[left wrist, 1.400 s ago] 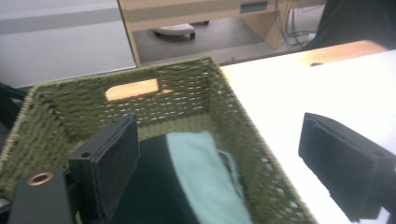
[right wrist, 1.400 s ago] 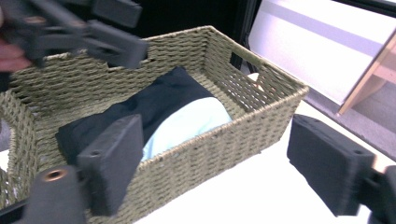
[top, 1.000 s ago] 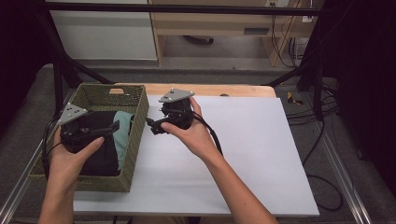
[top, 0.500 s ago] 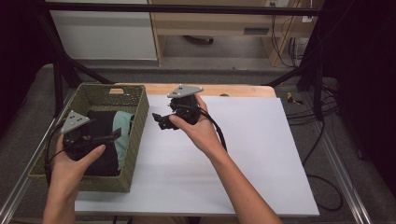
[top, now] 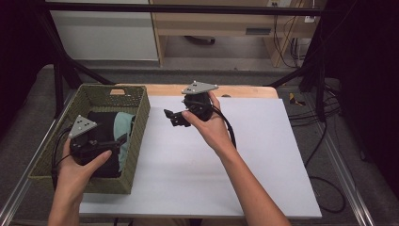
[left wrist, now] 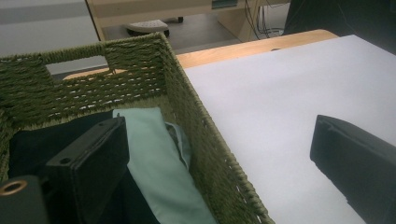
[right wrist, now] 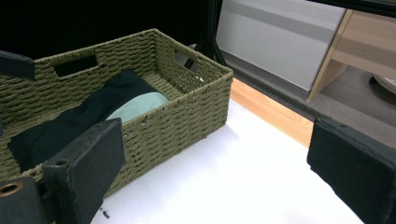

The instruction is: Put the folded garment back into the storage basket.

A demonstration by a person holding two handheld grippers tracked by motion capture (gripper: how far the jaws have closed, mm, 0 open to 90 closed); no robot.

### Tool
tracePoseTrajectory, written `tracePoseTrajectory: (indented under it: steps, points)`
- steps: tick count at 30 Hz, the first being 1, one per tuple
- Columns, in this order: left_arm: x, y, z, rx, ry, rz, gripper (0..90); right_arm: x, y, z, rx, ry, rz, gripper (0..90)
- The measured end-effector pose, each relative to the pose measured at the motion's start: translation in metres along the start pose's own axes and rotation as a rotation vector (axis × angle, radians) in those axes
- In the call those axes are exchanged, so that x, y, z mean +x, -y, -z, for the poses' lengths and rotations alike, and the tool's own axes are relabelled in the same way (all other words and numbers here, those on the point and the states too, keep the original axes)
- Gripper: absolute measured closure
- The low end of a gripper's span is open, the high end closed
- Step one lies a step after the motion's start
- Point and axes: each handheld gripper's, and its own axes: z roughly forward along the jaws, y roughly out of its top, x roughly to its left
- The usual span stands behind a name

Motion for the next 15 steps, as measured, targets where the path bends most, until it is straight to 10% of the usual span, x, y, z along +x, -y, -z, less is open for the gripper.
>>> tracePoseTrajectory:
  steps: [15]
  points:
    - [0.005, 0.004, 0.0, 0.005, 0.0, 0.015, 4.5, -0.016, 0.001, 0.016, -0.019, 0.023, -0.012, 5.9]
